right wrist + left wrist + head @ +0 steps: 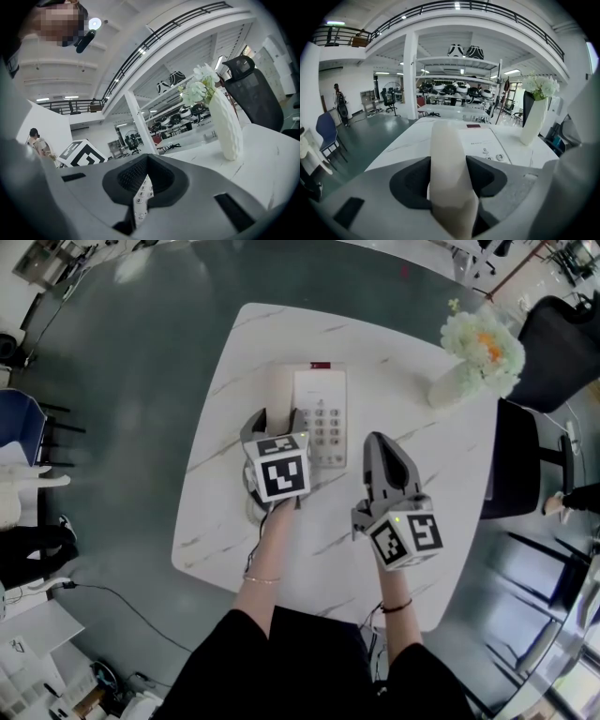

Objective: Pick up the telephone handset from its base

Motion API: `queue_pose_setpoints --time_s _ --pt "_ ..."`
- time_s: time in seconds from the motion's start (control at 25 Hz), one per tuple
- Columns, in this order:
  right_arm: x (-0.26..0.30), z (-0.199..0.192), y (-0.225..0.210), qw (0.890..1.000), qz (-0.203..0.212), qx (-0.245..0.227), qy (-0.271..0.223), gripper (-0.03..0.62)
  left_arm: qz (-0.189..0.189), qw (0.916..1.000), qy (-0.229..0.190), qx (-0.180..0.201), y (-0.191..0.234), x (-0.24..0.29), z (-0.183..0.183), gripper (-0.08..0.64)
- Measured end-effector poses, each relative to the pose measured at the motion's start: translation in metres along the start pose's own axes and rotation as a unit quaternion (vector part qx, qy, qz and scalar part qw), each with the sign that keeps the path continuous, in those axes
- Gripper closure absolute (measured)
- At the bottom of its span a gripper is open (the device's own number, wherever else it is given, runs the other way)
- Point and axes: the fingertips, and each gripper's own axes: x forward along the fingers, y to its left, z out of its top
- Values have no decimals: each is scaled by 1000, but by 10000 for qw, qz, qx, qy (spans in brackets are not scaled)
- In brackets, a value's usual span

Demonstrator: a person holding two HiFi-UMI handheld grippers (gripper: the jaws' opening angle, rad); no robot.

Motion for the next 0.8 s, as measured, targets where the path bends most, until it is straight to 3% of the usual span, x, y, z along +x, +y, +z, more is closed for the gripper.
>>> queue_pose_setpoints --time_s 0.32,0.8 --pt "2 1 -1 10000 -16 -47 -9 600 -24 9993 -169 -329 2 1 3 353" --pt "-4 6 3 9999 -57 -88 -69 600 -183 9985 -486 -182 1 -11 18 356"
